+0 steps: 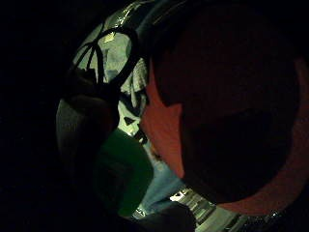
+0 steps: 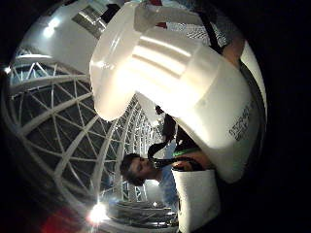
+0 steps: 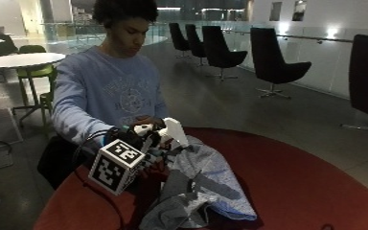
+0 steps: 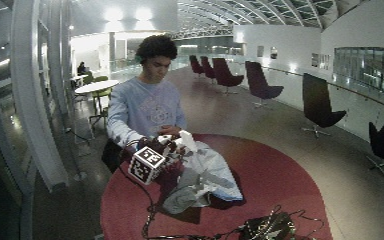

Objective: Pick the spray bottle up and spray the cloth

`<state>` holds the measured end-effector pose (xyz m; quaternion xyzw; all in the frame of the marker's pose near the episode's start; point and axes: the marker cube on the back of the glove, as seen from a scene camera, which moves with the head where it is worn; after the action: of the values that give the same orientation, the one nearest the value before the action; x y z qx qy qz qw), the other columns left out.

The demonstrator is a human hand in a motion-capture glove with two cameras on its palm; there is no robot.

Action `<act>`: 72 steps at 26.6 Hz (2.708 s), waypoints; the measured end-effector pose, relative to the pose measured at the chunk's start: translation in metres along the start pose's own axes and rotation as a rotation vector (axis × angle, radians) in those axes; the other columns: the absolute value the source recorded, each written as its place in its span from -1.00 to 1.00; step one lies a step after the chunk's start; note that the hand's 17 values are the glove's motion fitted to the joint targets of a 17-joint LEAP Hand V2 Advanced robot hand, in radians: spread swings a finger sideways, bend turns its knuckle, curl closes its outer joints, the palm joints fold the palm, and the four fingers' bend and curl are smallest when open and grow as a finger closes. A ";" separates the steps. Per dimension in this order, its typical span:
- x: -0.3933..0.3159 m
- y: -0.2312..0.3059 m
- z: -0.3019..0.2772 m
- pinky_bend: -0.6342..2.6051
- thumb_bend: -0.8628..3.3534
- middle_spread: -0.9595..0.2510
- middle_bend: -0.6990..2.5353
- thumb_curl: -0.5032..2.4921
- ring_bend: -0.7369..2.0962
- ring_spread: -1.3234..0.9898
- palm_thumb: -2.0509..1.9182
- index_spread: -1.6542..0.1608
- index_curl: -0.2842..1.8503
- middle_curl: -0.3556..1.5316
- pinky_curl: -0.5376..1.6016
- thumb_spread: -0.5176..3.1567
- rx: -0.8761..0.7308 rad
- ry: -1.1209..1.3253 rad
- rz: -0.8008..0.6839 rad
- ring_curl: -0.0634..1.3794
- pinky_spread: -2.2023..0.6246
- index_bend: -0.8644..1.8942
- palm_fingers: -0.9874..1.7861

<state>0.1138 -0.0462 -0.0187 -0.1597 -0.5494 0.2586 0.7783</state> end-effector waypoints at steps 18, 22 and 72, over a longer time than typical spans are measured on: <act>-0.003 -0.005 0.002 -0.41 -0.60 0.49 -0.38 -0.32 -0.08 0.11 0.40 0.52 -0.44 -0.12 -0.11 -0.18 0.019 0.008 0.011 -0.33 0.57 -0.28 0.53; -0.003 -0.005 0.003 -0.41 -0.60 0.49 -0.38 -0.32 -0.08 0.11 0.40 0.52 -0.44 -0.12 -0.11 -0.18 0.018 0.010 0.016 -0.33 0.57 -0.28 0.53; -0.130 -0.088 0.213 -0.47 -0.60 0.47 -0.41 -0.33 -0.13 0.10 0.41 0.52 -0.38 -0.14 -0.12 -0.18 0.083 -0.051 -0.813 -0.35 0.58 -0.26 0.51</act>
<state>-0.0999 -0.2006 0.0017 0.1084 -0.5762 -0.0443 0.8089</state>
